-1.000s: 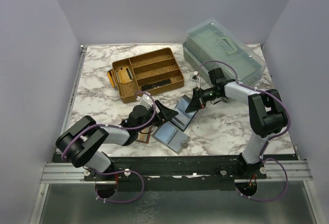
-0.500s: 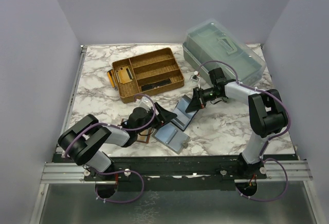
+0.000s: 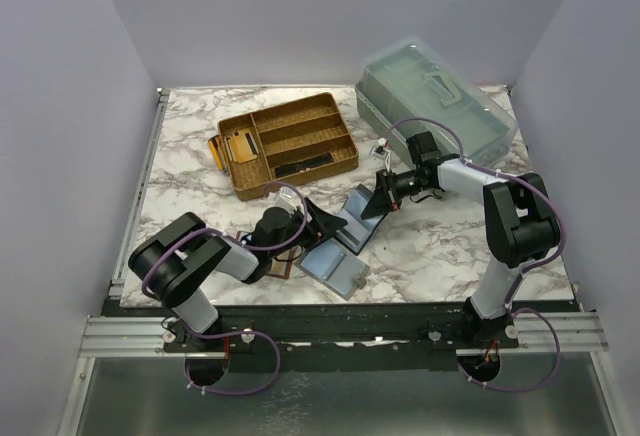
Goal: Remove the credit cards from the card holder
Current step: Pick up the card holder from the center of the board.
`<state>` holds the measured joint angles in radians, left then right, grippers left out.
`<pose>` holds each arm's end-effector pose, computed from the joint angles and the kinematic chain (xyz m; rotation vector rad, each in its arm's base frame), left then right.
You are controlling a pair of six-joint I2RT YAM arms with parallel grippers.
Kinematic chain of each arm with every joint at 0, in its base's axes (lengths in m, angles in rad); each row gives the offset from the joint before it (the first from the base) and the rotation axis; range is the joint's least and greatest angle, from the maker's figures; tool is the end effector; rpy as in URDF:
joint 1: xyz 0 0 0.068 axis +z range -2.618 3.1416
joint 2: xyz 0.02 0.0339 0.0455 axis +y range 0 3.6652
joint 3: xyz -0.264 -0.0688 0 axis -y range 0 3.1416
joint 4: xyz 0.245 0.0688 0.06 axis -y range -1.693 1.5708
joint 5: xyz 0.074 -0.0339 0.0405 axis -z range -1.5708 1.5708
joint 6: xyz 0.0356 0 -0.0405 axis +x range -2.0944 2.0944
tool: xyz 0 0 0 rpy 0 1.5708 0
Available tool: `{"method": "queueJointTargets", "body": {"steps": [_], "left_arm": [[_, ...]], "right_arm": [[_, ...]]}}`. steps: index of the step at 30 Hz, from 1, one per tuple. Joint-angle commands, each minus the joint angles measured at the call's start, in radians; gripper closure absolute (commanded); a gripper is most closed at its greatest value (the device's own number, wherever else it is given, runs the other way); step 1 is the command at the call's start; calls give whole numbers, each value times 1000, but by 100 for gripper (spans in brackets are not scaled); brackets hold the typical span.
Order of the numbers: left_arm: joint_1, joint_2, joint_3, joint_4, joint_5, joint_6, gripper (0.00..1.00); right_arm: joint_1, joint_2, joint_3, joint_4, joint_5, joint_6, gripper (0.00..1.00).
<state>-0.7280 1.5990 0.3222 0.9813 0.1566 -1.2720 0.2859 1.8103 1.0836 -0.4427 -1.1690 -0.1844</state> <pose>0.1906 -0.1773 0.1285 -0.4596 2.1155 -1.4390 0.3169 0.1273 0.1711 -0.8598 2.2238 1.5858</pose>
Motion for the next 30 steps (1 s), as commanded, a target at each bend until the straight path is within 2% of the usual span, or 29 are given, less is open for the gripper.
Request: {"method": "queueJointTargets", "body": {"steps": [1, 5, 11, 19, 26, 30], "left_arm": [[-4, 49, 35, 87, 11, -23, 33], [-3, 75, 33, 137, 22, -42, 39], [-4, 69, 11, 219, 22, -61, 44], [-3, 77, 21, 280, 45, -60, 42], [-3, 265, 2, 620, 45, -180, 44], [-2, 334, 1, 673, 40, -218, 44]], "right_arm": [[-7, -7, -1, 1, -58, -9, 100], [-7, -6, 1, -2, -58, -10, 100], [-7, -2, 2, -5, -53, -13, 100], [-7, 4, 4, -8, -50, -13, 100], [-7, 4, 2, -8, -50, -15, 100], [-8, 6, 4, -11, -51, -17, 100]]}}
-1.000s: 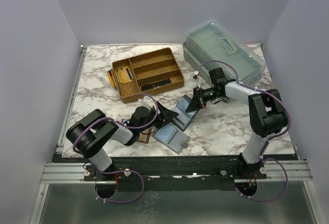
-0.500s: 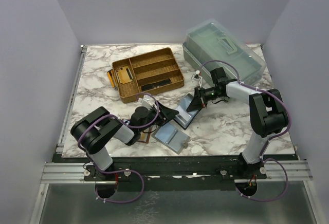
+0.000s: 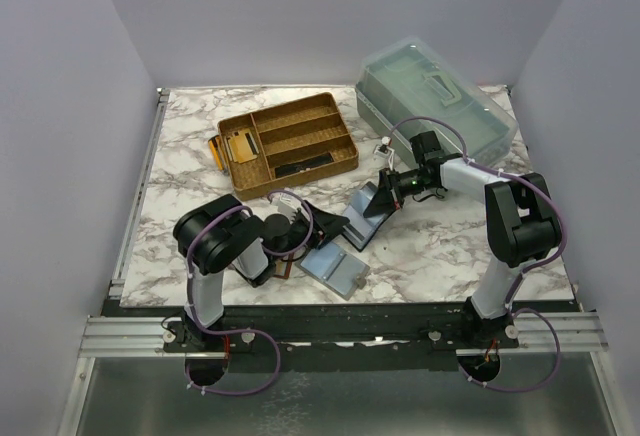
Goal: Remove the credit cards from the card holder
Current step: Pick up the card holder from the center of the board.
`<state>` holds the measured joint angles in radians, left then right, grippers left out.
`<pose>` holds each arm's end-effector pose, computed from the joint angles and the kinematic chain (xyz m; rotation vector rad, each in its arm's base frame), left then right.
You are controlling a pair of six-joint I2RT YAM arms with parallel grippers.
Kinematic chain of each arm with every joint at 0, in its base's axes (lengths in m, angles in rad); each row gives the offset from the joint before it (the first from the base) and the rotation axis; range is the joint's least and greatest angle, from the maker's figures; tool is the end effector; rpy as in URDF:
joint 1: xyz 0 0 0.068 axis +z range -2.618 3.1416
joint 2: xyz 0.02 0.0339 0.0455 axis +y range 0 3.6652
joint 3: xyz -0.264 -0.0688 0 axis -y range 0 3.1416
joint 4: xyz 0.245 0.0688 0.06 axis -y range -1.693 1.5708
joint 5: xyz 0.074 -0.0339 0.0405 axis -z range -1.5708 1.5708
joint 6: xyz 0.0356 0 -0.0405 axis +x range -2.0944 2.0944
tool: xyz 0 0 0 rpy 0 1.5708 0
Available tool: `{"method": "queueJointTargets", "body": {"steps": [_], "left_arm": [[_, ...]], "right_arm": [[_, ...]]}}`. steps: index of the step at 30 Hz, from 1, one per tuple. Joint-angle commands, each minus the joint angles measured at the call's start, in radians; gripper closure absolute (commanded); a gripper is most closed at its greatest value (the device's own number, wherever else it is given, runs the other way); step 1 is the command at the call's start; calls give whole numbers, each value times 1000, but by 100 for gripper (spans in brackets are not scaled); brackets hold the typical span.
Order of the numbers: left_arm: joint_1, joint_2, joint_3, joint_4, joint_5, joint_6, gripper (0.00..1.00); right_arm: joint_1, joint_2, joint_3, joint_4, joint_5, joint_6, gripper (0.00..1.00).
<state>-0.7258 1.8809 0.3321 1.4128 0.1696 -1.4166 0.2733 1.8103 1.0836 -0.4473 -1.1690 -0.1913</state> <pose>0.2010 -0.1864 0.1065 -0.5473 1.9669 -1.6422 0.3181 0.1232 0.1709 -0.8486 2.2239 1.5792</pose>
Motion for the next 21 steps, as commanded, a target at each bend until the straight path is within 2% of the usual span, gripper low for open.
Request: {"method": "queueJointTargets", "body": {"steps": [1, 10, 21], "left_arm": [[-5, 53, -12, 242, 21, -74, 43], [-6, 46, 12, 241, 14, -67, 41], [-5, -3, 0, 241, -7, -64, 53]], "right_arm": [[4, 6, 4, -7, -51, -11, 100], [5, 15, 7, -10, -49, -13, 100], [4, 35, 13, -14, -33, -17, 100]]}}
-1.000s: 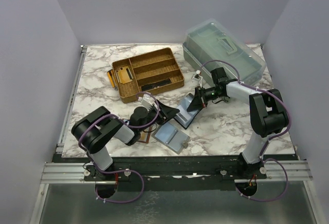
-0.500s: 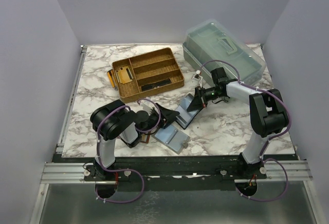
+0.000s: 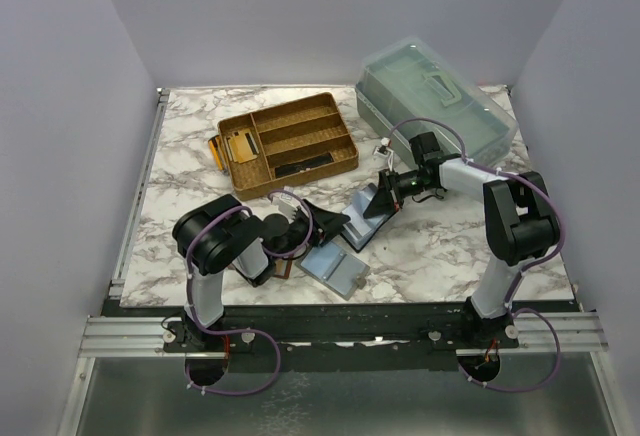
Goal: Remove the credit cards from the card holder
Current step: Pick up the card holder from the center of the board.
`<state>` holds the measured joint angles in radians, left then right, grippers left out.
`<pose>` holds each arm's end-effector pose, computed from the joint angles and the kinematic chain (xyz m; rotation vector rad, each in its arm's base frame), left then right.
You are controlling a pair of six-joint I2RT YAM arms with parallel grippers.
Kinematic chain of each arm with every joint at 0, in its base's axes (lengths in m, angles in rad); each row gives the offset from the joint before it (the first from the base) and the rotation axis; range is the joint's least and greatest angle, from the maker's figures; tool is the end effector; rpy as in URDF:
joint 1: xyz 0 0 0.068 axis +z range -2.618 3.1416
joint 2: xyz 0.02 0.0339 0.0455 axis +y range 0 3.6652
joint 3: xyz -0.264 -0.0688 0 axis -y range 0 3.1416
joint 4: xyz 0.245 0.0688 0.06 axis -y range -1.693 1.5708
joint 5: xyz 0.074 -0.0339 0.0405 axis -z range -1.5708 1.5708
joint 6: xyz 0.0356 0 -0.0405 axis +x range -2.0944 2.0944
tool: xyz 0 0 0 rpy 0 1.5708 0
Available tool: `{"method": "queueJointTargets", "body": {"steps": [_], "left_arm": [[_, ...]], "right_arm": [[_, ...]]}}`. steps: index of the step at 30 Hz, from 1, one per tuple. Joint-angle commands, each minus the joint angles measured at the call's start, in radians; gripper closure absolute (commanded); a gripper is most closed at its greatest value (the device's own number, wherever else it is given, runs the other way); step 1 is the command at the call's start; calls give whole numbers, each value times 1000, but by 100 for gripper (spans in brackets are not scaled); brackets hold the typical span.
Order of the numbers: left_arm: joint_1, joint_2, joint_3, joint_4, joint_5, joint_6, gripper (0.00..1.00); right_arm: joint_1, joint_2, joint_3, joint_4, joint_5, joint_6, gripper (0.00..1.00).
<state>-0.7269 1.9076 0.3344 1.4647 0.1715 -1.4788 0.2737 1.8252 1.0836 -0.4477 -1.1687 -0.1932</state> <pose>0.2015 -0.1874 0.1057 -0.5987 1.9423 -1.7009 0.3188 0.1235 0.1661 -0.8431 2.2367 1.5854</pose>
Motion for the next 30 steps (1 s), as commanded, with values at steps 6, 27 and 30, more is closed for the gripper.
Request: {"method": "queueJointTargets", "body": {"steps": [6, 27, 30], "left_arm": [[-3, -21, 14, 190, -5, 5, 60], [-7, 3, 65, -23, -15, 110, 100], [-7, -44, 37, -42, -12, 199, 100]], "right_arm": [[5, 20, 13, -16, -34, -17, 100], [5, -7, 22, -32, -15, -38, 99], [4, -55, 15, -6, 155, -13, 90]]}}
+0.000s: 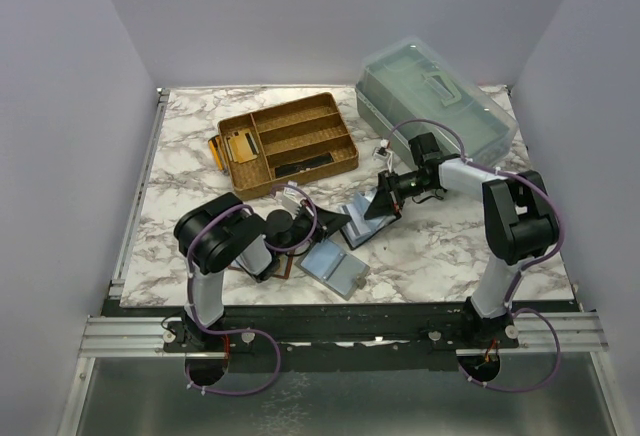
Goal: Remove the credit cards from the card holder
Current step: Pick up the card holder from the center of the board.
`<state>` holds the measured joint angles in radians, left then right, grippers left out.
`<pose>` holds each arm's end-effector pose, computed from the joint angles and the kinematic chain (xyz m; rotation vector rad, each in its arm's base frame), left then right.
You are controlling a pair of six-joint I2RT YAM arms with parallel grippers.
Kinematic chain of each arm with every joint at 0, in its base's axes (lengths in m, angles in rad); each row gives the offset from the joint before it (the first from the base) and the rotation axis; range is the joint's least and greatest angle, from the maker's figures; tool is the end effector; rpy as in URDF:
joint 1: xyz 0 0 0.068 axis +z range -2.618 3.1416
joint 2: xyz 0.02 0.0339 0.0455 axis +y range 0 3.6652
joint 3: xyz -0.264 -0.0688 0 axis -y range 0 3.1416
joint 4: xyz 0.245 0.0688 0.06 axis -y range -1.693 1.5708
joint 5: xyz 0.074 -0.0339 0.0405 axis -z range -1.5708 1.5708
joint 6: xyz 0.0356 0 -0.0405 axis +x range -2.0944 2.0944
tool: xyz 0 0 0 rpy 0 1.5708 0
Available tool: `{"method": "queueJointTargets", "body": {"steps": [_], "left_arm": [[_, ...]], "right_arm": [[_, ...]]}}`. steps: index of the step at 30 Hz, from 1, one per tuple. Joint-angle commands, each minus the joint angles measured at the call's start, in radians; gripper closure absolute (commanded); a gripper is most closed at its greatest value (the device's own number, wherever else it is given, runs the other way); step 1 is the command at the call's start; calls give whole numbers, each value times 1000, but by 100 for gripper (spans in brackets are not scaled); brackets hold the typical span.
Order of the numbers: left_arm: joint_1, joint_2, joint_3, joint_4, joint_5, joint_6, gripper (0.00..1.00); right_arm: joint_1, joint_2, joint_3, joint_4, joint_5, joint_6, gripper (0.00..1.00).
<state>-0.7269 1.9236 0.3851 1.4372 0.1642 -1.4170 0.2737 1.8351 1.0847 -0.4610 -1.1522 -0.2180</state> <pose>0.2111 -0.1955 0.1073 -0.5357 1.9293 -1.6628 0.3187 0.1233 0.1623 -0.8555 2.2501 1.5645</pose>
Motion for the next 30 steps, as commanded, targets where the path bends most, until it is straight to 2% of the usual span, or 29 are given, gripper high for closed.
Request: {"method": "queueJointTargets", "body": {"steps": [1, 3, 5, 8, 11, 13, 16, 19, 21, 23, 25, 30], "left_arm": [[-7, -80, -22, -24, 3, 169, 100], [-6, -116, -29, -49, 23, 225, 100], [-7, -141, -22, -84, 38, 253, 100], [-7, -164, 7, -156, 62, 283, 100], [-8, -169, 42, -219, 70, 293, 100], [-7, -175, 63, -276, 67, 303, 100], [-9, -189, 91, -354, 60, 322, 100], [-11, -207, 124, -424, 54, 349, 100], [-16, -217, 144, -464, 52, 368, 100], [-19, -223, 160, -490, 48, 381, 100], [-22, -231, 171, -500, 45, 394, 100], [-30, -290, 150, -498, 15, 427, 100]], "right_arm": [[2, -94, -4, 36, 223, 27, 81], [-1, -145, -30, 83, 330, 40, 72], [-1, -178, -39, 100, 379, 37, 69], [0, -205, -37, 95, 420, 14, 70], [0, -239, -43, 105, 441, -1, 78], [1, -282, -51, 119, 452, -11, 79], [1, -366, -78, 160, 401, -19, 78], [1, -415, -97, 180, 180, -10, 74], [14, -389, -91, 152, 14, -8, 74], [58, -331, -75, 116, -57, -8, 75], [92, -265, -64, 108, -53, 9, 76], [97, -153, -52, 145, 73, 106, 77]]}}
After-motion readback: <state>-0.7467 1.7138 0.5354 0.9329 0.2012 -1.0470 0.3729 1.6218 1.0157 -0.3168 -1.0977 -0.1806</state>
